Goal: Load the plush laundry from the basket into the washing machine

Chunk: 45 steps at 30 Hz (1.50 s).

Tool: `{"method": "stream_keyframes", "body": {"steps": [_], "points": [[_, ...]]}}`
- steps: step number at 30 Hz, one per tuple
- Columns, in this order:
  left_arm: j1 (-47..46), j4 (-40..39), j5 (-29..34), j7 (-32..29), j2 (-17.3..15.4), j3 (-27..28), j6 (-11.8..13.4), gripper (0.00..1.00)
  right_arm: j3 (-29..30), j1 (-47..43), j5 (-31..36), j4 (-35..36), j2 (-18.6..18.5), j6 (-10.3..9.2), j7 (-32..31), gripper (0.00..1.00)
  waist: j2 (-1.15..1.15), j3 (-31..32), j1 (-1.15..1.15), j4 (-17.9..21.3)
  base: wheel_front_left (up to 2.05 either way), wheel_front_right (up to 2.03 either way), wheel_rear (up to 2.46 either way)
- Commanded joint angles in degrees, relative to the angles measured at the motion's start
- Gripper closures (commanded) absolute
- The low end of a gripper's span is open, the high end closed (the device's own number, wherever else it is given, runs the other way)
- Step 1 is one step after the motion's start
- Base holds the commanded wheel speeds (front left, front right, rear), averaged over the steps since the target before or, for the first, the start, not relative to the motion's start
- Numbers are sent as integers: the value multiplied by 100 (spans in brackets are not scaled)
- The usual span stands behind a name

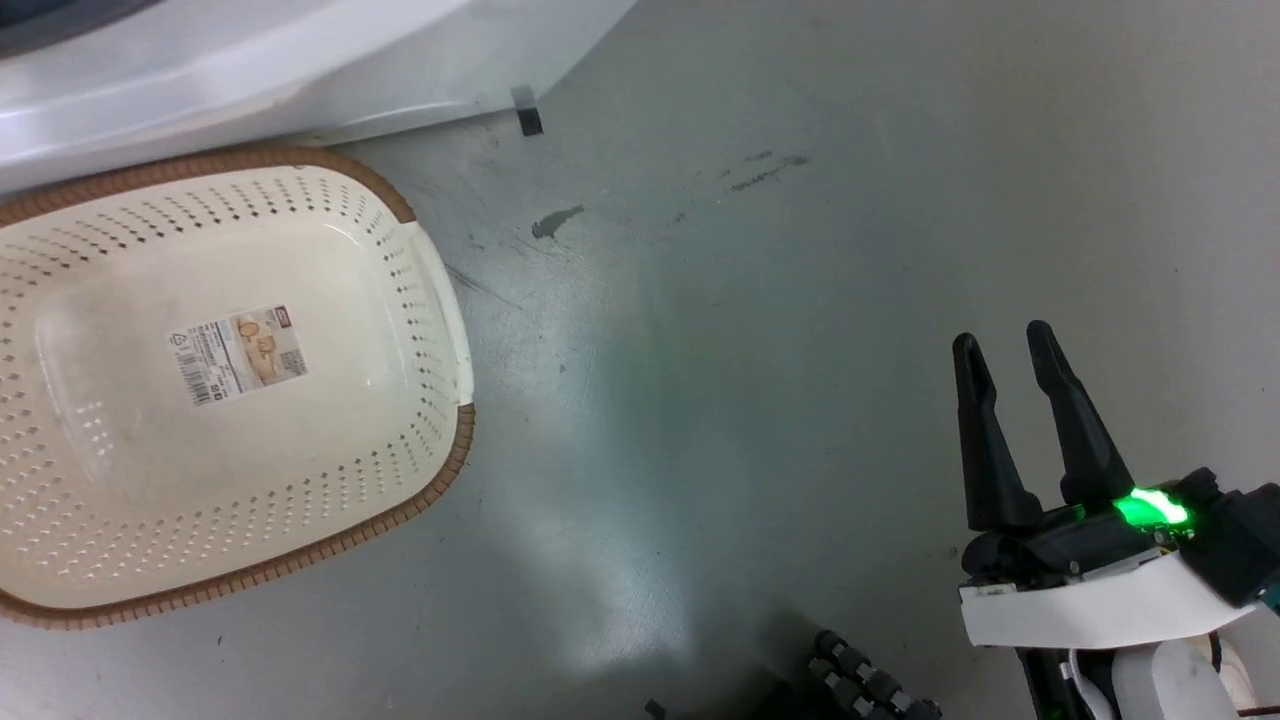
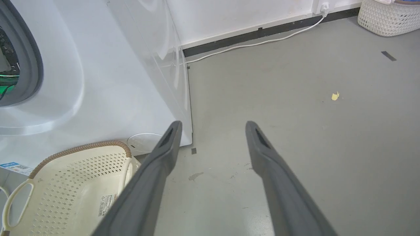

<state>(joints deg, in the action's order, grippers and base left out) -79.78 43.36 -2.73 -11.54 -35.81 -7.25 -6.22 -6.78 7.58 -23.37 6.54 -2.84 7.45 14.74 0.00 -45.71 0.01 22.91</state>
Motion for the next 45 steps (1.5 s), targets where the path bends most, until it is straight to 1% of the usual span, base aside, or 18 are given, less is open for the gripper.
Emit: {"method": "stream_keyframes", "body": {"steps": [1,6,7,8,9,15,21,24,26,29,35,40,43,45], "points": [[-164,123,64,21,-32,-103,-33,100,-1,109,-45,34,-4,3,26,0,0,-40,-1,11,0,0,0],[-253,610,65,82,28,-357,-81,100,-12,148,-18,5,-4,3,26,0,0,-21,-1,-49,0,0,0],[-251,691,57,134,44,-389,-85,92,-3,159,-6,8,-4,3,26,0,0,7,-1,-65,0,0,0],[-238,767,45,198,62,-414,-88,20,10,169,10,11,-4,3,26,0,0,46,-1,-85,0,0,0],[-214,836,34,279,84,-439,-90,0,27,174,34,13,-4,3,26,0,0,96,-1,-109,0,0,0],[224,1202,-185,1080,416,-466,-88,0,224,133,316,6,-4,3,26,0,0,666,-1,-396,0,0,0],[1094,1460,-574,2138,1025,-408,-96,0,451,-20,711,-36,-4,3,26,0,0,1612,-1,-836,0,0,0],[1577,1419,-786,2483,1325,-370,-104,0,497,-129,907,-46,-4,3,26,0,0,2095,-1,-1049,0,0,0],[1929,1267,-915,2591,1530,-358,-109,0,520,-202,1030,-62,-4,3,26,0,0,2394,-1,-1186,0,0,0],[2523,783,-1063,2645,1800,-332,-113,0,533,-314,1199,-80,-4,3,26,0,0,2801,-1,-1368,0,0,0],[4116,-957,-1430,2652,2235,-15,-107,0,617,-573,1342,-106,-4,3,26,0,0,3452,-1,-1637,0,0,0],[5487,-2332,-1333,2653,2427,187,163,0,588,-793,1352,-122,-4,3,26,0,0,3776,-1,-1812,0,0,0],[6234,-2827,-1441,2653,2619,321,285,0,561,-909,1426,-149,-4,3,26,0,0,3918,-1,-1882,0,0,0],[6665,-3104,-1352,2653,2640,311,352,0,567,-974,1452,-160,-4,3,26,0,0,3976,-1,-1922,0,0,0]]}}
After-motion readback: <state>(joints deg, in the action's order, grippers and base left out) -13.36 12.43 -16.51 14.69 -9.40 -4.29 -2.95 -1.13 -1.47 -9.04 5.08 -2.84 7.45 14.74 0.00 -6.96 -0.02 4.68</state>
